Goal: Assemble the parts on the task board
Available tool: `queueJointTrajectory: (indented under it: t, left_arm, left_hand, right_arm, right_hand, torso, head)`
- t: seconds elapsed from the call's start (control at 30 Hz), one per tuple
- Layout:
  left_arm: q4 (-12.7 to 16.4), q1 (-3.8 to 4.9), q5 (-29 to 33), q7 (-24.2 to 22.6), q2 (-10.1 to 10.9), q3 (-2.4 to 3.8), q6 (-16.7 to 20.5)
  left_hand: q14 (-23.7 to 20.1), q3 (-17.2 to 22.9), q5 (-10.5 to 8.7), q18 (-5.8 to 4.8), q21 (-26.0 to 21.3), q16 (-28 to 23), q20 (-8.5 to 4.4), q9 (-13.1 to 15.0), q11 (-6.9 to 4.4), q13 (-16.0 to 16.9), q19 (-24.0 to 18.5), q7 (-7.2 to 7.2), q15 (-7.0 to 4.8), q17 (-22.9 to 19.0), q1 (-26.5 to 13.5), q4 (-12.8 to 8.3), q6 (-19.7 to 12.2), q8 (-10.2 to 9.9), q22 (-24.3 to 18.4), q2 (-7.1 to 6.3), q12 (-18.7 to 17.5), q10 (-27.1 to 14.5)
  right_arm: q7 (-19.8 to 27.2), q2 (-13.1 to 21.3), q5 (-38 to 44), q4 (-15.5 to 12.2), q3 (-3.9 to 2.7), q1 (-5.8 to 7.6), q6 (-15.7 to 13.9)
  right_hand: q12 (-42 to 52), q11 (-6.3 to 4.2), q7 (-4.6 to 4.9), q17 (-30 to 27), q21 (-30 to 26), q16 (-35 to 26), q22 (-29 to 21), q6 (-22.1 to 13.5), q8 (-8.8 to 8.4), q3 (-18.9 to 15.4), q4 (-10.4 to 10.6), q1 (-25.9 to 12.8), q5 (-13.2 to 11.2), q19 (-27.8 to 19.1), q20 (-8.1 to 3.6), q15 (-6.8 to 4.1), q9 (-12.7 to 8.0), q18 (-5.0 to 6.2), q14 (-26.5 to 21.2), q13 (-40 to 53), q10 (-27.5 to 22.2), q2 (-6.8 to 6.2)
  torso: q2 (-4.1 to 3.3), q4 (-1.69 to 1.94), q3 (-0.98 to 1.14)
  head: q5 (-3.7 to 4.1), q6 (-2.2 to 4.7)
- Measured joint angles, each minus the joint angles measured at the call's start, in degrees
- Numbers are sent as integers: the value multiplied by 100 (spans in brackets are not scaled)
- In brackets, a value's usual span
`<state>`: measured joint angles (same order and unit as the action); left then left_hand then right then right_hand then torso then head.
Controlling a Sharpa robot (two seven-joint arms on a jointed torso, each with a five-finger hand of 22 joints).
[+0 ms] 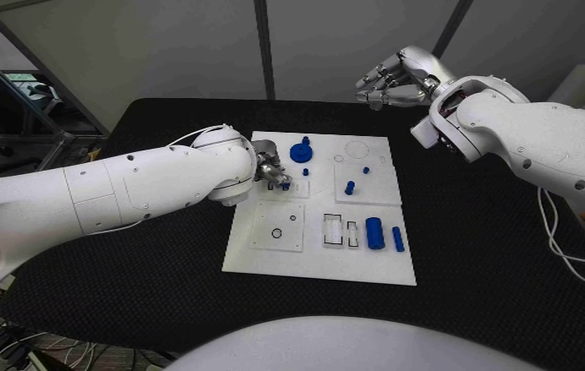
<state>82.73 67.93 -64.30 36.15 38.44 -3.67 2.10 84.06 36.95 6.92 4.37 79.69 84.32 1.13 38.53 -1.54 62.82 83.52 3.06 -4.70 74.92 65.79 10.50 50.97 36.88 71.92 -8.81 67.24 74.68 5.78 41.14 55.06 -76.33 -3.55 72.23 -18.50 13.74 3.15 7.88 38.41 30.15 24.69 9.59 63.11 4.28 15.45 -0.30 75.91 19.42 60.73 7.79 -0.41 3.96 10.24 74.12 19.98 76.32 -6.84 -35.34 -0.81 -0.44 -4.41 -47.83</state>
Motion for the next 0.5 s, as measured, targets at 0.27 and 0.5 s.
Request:
queueJointTrajectory:
  t: [0.27, 0.5]
  left_arm:
    - [30, -1, -1, 3, 23, -7, -87]
    - [41, -5, -3, 9, 42, -12, -119]
  left_hand:
    - [0, 55, 307, 0, -1, 0, 0, 72, 1, 1, 0, -22, 0, 0, -75, -9, 22, 63, 24, -15, 0, -1]
    - [0, 57, 344, 0, -2, 0, 0, 107, -8, 7, 0, -21, 0, 0, -76, -12, 22, 72, 29, -15, 0, 8]
  right_arm:
    - [-12, -2, 0, -3, 1, 0, 25]
    - [-22, -14, 0, 7, 4, -1, 42]
  right_hand:
    - [0, -18, 0, 0, 0, -7, 0, 0, 0, 0, 0, 0, 0, 0, 0, 0, 0, 0, 0, -1, -19, 0]
    - [0, -18, 0, -8, 0, -7, 0, 0, 0, -15, 15, -23, 0, 0, 0, 0, 0, 1, 0, 7, -18, 23]
  torso:
    - [1, 2, -2]
    - [2, 2, -3]
  head:
    - [4, -28]
    - [-21, -43]
